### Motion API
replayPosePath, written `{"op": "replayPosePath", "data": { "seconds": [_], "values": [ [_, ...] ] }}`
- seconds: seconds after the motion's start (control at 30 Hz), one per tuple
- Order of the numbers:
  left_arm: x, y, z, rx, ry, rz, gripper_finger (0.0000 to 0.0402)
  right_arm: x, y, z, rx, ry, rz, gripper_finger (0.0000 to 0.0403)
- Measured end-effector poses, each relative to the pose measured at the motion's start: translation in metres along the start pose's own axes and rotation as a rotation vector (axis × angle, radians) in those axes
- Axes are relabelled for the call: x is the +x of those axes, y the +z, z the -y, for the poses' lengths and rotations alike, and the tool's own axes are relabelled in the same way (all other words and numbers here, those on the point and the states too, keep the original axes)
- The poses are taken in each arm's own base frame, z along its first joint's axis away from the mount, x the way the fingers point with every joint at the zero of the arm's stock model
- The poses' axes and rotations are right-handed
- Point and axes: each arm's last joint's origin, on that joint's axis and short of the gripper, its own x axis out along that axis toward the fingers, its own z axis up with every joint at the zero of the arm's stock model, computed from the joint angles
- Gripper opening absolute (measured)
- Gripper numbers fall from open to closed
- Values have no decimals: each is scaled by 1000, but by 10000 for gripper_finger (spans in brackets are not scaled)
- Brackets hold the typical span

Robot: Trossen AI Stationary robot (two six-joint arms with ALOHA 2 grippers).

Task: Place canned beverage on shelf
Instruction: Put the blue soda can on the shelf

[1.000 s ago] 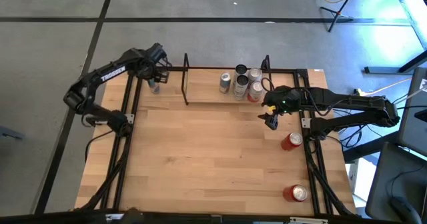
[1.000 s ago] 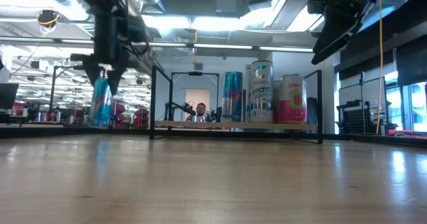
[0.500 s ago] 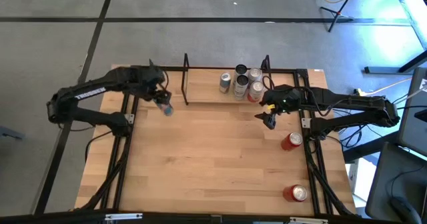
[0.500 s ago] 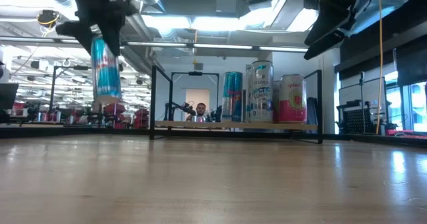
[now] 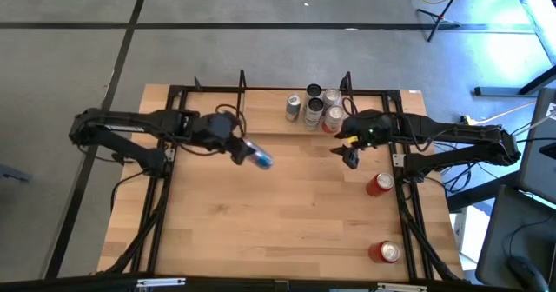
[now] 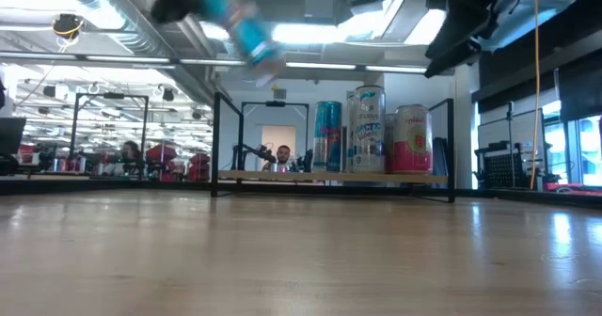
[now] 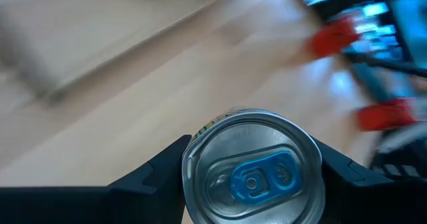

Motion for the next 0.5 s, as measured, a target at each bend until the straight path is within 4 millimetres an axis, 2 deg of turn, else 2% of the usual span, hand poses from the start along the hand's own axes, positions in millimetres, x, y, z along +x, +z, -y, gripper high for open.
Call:
{"op": "replayPosePath", "data": {
  "seconds": [0.13, 0.3, 0.4, 0.5],
  "values": [
    [-3, 19, 36, 89, -72, 62, 199, -1, 9, -4, 1, 68, 86, 208],
    [3, 40, 80, 187, -124, 110, 199, -1, 20, -6, 64, 83, 194, 134],
    [12, 48, 102, 229, -143, 109, 199, 0, 24, -6, 100, 92, 232, 93],
    [30, 53, 116, 248, -133, 100, 199, 3, 27, -8, 126, 105, 244, 61]
  ]
}}
